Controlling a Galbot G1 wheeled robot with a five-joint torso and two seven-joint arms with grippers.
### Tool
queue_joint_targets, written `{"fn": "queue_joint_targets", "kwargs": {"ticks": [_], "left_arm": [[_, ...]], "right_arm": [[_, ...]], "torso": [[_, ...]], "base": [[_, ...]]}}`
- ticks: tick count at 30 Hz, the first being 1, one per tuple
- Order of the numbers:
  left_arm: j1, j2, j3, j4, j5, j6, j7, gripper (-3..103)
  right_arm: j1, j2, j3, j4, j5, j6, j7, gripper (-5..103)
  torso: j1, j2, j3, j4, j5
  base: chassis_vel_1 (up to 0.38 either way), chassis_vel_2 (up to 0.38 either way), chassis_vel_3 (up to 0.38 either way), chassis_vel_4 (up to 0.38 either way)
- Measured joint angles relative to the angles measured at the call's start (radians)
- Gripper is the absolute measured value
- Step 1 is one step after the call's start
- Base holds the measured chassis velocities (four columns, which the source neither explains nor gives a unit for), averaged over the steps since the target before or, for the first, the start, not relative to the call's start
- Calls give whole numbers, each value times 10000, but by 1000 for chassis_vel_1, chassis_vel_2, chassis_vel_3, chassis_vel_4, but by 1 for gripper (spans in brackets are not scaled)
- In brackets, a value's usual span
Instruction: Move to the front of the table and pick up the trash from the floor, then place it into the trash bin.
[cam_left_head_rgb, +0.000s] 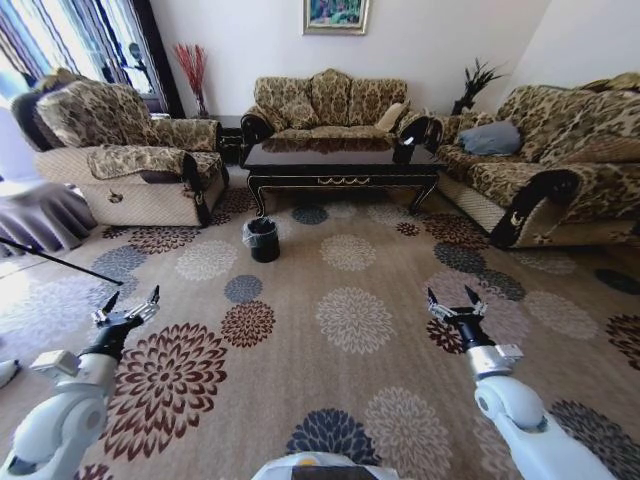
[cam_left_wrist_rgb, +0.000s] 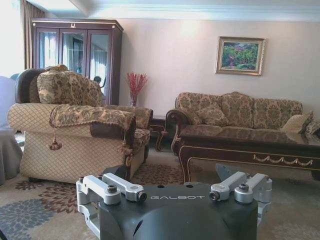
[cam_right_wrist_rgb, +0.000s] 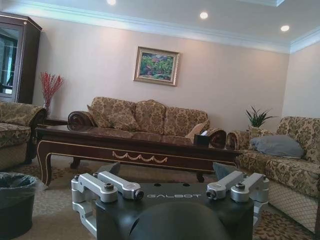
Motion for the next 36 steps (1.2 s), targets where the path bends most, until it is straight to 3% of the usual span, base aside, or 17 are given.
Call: {"fn": "queue_joint_targets", "kwargs": {"ticks": [36], "left_arm": [[321, 168, -746, -629, -350, 370, -86, 100]], "right_arm": [[-319, -109, 411, 480, 182, -111, -9, 100]], "torso": [[614, 1571, 956, -1, 0]], "base": [[0, 0, 0, 0]]}}
